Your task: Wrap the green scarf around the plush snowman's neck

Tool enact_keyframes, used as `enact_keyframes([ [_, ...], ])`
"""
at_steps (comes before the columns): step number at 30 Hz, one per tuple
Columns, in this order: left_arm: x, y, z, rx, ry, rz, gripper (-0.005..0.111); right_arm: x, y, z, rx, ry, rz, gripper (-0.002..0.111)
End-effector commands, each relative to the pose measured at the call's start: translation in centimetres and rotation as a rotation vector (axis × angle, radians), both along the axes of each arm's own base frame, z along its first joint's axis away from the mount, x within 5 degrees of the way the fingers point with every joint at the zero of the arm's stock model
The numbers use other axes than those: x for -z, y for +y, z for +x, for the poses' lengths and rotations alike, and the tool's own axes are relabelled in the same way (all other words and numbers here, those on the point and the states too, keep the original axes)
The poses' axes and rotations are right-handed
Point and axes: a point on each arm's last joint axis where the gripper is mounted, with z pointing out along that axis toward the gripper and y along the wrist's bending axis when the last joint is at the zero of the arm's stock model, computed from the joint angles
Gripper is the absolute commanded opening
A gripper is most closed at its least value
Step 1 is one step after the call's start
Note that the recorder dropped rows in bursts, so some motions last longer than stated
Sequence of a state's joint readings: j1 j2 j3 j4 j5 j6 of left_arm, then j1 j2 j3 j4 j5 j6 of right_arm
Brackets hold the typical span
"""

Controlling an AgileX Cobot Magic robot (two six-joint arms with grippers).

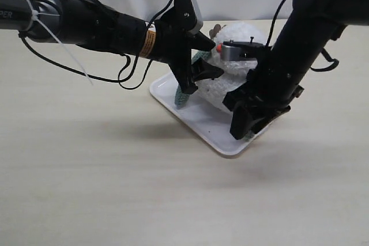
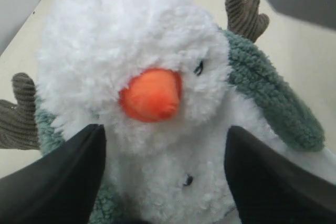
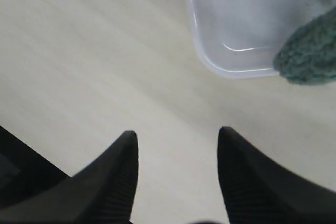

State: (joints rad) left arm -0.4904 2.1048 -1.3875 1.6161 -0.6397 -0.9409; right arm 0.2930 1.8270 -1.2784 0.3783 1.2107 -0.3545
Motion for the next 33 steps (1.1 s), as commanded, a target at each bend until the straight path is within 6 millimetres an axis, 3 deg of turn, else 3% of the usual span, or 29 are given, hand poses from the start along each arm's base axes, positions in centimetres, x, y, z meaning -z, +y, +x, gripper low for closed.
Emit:
enact_keyframes([
  [1,0.1,-0.1,-0.1,-0.003,0.009,-0.003,0.062,-4.2,-0.5,-0.5,-0.017,-0.136,0.001,0.038],
  [6,0.1,-0.1,-0.1,-0.004,0.011,-0.004,0.062,-8.2,-1.7,-0.3,0.091,-0.435,-0.04,0.029],
  [11,0.1,-0.1,-0.1,-0.008,0.019,-0.006,0.062,-9.6,-3.2,1.3,0.233,-0.671,-0.165,0.021],
  [15,0.1,-0.1,-0.1,-0.009,0.021,-0.007,0.062,-8.4,-3.4,2.8,0.23,-0.725,-0.221,0.004],
  [19,0.1,-0.1,-0.1,-0.009,0.02,-0.006,0.062,-6.8,-3.6,5.0,0.25,-0.76,-0.207,0.004],
  [25,0.2,-0.1,-0.1,0.004,0.012,0.01,0.062,-4.5,-5.6,8.2,0.355,-0.697,-0.192,0.004],
  [33,0.2,-0.1,-0.2,0.007,0.01,0.013,0.062,-2.2,-4.0,9.1,0.294,-0.59,-0.002,0.004],
])
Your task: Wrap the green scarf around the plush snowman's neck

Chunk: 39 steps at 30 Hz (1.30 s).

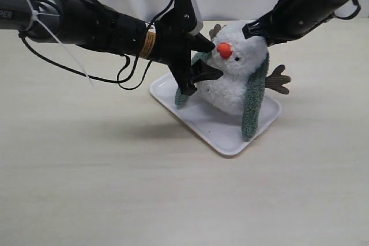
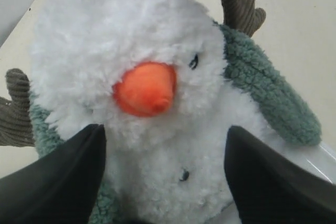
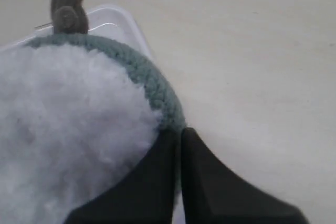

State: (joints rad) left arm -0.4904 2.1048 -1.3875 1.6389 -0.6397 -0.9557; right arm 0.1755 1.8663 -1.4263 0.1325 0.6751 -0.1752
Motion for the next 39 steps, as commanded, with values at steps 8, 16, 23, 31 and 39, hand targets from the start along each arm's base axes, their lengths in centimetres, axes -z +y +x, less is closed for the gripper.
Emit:
enact_keyframes([
  [8,0.2,-0.1,-0.2,0.011,0.004,0.012,0.062,3.3,0.6,0.3,-0.077,0.128,0.022,0.004],
  [16,0.2,0.0,0.0,-0.002,-0.004,0.024,0.062,2.2,0.5,0.1,-0.08,0.099,0.012,0.004],
  [23,0.3,0.8,0.4,-0.023,0.002,0.048,0.062,-1.9,0.3,-1.1,-0.086,-0.001,0.022,0.004],
  [31,-0.4,2.6,1.4,-0.098,0.043,0.024,0.062,-6.1,0.7,-2.7,-0.122,-0.116,0.083,0.004],
  [39,0.1,3.3,1.9,-0.142,0.048,0.055,0.062,-5.4,2.7,-2.7,-0.234,-0.122,0.101,0.01],
])
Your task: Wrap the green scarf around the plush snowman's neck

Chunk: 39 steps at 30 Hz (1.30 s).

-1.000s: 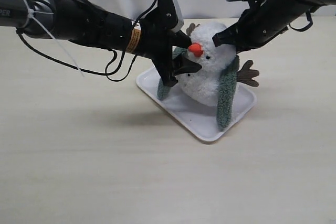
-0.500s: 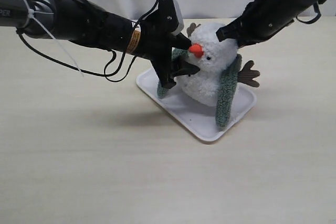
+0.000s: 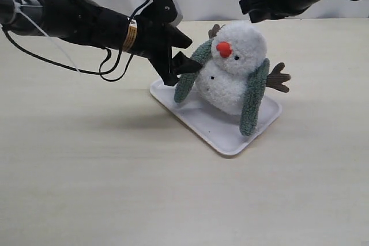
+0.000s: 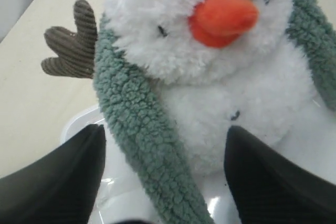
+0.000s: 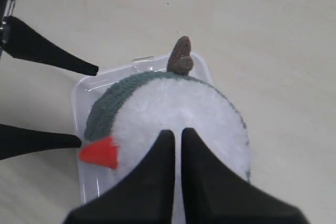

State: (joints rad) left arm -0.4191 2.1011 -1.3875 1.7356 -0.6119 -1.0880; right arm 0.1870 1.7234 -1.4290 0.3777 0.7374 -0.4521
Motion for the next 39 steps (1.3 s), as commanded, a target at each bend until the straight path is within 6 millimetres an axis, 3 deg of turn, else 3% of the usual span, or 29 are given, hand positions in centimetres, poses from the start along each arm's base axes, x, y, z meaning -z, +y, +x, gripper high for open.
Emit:
enact_keyframes([
  [1,0.3,0.4,0.4,-0.049,-0.01,0.028,0.062,0.6,1.6,0.2,-0.059,-0.023,-0.02,0.015],
  [6,2.9,0.3,1.0,-0.079,-0.007,0.053,0.062,1.6,2.2,0.5,-0.062,-0.016,-0.041,0.038],
  [11,3.5,-0.6,0.8,-0.03,-0.025,-0.025,0.058,2.1,2.3,0.7,-0.05,0.002,-0.035,0.038],
  [15,3.9,-1.3,0.7,-0.045,-0.03,-0.035,0.038,2.1,2.3,0.7,-0.048,0.005,-0.031,0.038],
  [19,3.9,-1.3,0.8,-0.037,-0.062,-0.009,0.027,2.2,2.3,0.6,-0.053,0.022,-0.032,0.038],
  [22,4.0,-1.0,1.3,-0.121,-0.052,-0.008,0.031,2.2,2.3,0.5,-0.054,0.026,-0.033,0.038],
  [27,3.9,-1.3,1.0,-0.098,-0.046,-0.018,0.047,2.2,2.3,0.5,-0.055,0.028,-0.033,0.038],
  [29,3.9,-1.6,0.8,-0.079,-0.049,-0.014,0.046,2.2,2.3,0.5,-0.055,0.028,-0.033,0.038],
  [31,4.0,-1.8,0.6,-0.066,-0.057,0.001,0.039,2.2,2.3,0.5,-0.057,0.032,-0.034,0.038],
  [37,4.9,-1.5,-0.2,0.034,-0.03,0.119,-0.001,2.3,2.3,0.4,-0.061,0.045,-0.036,0.032],
  [39,5.0,-1.4,-0.2,0.001,0.028,0.108,0.0,2.4,2.3,0.3,-0.065,0.054,-0.039,0.025],
])
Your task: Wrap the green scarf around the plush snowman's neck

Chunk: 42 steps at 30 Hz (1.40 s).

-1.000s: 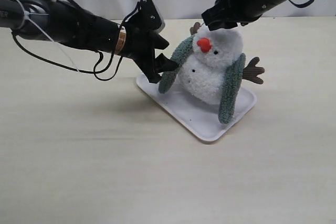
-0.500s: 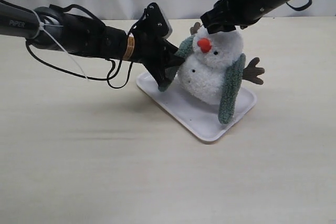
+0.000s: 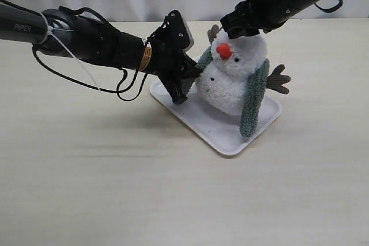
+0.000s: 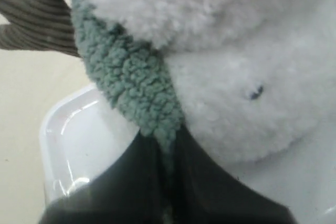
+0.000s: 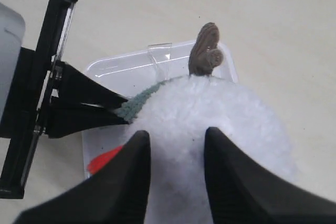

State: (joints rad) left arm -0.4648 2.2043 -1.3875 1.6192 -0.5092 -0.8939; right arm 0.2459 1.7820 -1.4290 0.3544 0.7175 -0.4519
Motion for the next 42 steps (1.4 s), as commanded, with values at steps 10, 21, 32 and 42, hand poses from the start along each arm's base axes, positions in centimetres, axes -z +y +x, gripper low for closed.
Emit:
enact_keyframes([
  [10,0.4,0.3,-0.6,-0.008,0.15,-0.022,0.0,0.3,-0.2,-0.3,-0.023,0.032,-0.043,0.004],
  [21,0.4,0.2,-0.6,-0.031,0.182,-0.037,0.001,-1.0,-0.3,-0.9,-0.024,0.003,-0.036,0.009],
  [32,0.4,0.3,-0.6,-0.036,0.179,-0.034,0.019,-3.8,-1.7,-7.5,0.015,0.179,-0.013,0.039],
  [42,0.3,0.1,-0.8,-0.01,0.192,-0.048,0.019,6.8,-2.7,-9.1,0.174,0.203,-0.009,0.058],
])
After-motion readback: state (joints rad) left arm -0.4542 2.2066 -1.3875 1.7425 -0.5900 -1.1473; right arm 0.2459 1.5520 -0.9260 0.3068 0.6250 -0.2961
